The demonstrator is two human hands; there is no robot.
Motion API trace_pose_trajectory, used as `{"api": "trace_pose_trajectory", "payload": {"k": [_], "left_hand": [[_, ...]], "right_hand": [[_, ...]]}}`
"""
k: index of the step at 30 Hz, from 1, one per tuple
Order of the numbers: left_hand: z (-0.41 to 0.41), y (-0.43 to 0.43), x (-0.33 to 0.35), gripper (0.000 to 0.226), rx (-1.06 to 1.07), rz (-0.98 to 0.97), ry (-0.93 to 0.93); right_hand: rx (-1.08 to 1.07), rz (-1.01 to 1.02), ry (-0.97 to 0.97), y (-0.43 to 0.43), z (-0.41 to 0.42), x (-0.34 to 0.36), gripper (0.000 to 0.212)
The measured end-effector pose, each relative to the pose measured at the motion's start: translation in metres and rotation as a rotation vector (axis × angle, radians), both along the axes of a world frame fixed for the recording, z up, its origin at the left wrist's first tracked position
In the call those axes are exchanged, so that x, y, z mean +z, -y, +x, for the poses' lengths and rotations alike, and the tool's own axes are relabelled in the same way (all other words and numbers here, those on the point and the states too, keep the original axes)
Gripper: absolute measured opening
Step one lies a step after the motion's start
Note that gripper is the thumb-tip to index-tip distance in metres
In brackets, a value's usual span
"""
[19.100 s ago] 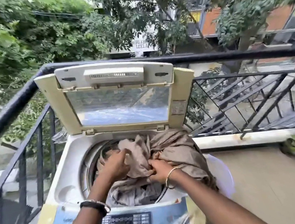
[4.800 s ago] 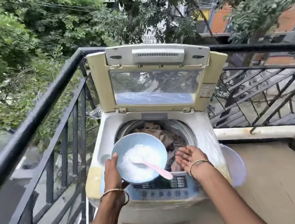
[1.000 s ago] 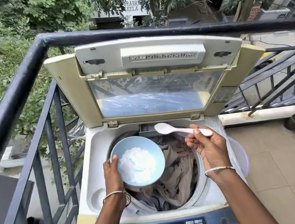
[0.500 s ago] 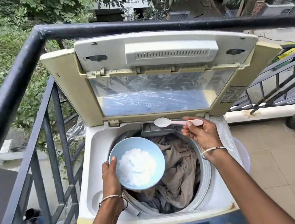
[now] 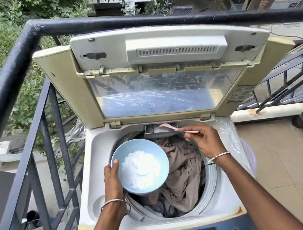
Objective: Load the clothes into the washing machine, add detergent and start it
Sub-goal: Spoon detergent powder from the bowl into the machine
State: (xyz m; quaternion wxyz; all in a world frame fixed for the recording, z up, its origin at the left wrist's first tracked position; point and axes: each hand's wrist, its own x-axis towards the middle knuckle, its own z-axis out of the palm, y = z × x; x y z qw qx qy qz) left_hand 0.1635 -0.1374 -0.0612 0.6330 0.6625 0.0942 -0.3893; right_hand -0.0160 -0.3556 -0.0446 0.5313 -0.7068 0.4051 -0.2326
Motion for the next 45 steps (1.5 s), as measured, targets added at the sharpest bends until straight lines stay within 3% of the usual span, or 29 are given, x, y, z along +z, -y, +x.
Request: {"api": "trace_pose_trajectory", "payload": {"k": [9,17,28,35,39,45], "left_hand": [[-0.002,0.003,-0.001,0.024,-0.025,-0.013,0.021],[-0.004,0.002,0.008,0.033,-0.073,-0.013,0.077],[-0.012,0.008,0.026,0.054,-0.153,-0.06,0.242],[-0.015,0.005,0.028,0.036,-0.235,-0.096,0.279],[-0.017,0.004,0.025,0.037,-0.254,-0.099,0.263],[-0.018,0.006,0.02,0.027,-0.178,-0.091,0.2]], "right_hand": [[-0.031,0.002,0.04,-0.009,-0.007,0.002,0.026],[-0.184,0.302,0.388,-0.045,-0.016,0.031,0.022],[-0.103,0.255,0.287,-0.092,-0.017,0.02,0.016],[-0.232,0.441,0.403,-0.106,-0.014,0.021,0.018],[-0.304,0.579,0.466,-0.114,-0.013,0.023,0.022],[-0.367,0.666,0.508,-0.113,-0.015,0.028,0.024]]}}
